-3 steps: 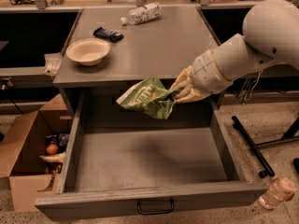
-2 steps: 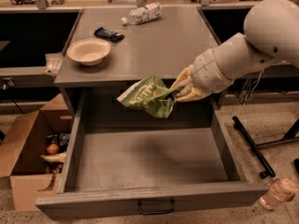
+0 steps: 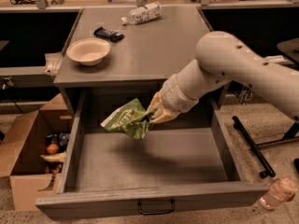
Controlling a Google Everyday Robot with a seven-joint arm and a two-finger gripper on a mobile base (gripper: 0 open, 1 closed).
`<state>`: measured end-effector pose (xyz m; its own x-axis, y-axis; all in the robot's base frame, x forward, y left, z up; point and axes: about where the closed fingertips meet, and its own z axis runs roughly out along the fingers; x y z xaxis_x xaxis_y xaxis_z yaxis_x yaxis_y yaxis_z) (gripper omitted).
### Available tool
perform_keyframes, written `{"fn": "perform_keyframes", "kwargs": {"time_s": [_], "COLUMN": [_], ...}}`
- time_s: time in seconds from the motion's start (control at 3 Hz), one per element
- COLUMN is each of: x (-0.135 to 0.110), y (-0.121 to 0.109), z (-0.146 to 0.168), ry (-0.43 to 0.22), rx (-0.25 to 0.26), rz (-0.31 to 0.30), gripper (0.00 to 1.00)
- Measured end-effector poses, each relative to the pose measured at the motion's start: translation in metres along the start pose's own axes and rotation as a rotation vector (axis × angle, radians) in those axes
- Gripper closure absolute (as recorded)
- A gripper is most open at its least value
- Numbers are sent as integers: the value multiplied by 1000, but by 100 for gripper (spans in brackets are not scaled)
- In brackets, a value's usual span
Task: Place green jalapeno chip bag into top drawer
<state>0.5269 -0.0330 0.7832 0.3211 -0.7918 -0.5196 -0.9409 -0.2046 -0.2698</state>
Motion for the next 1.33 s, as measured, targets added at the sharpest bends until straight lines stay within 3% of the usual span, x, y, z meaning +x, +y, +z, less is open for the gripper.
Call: {"fn": "perform_keyframes", "kwargs": {"time_s": [0.67,1.0,1.33], "x": [-2,-4,-3], "y": [11,20,21], "z": [99,136,141], "ry": [-29,-64,-68], "rx": [-130,-170,-175], "rz": [46,79,84], "gripper": [100,100,77]}}
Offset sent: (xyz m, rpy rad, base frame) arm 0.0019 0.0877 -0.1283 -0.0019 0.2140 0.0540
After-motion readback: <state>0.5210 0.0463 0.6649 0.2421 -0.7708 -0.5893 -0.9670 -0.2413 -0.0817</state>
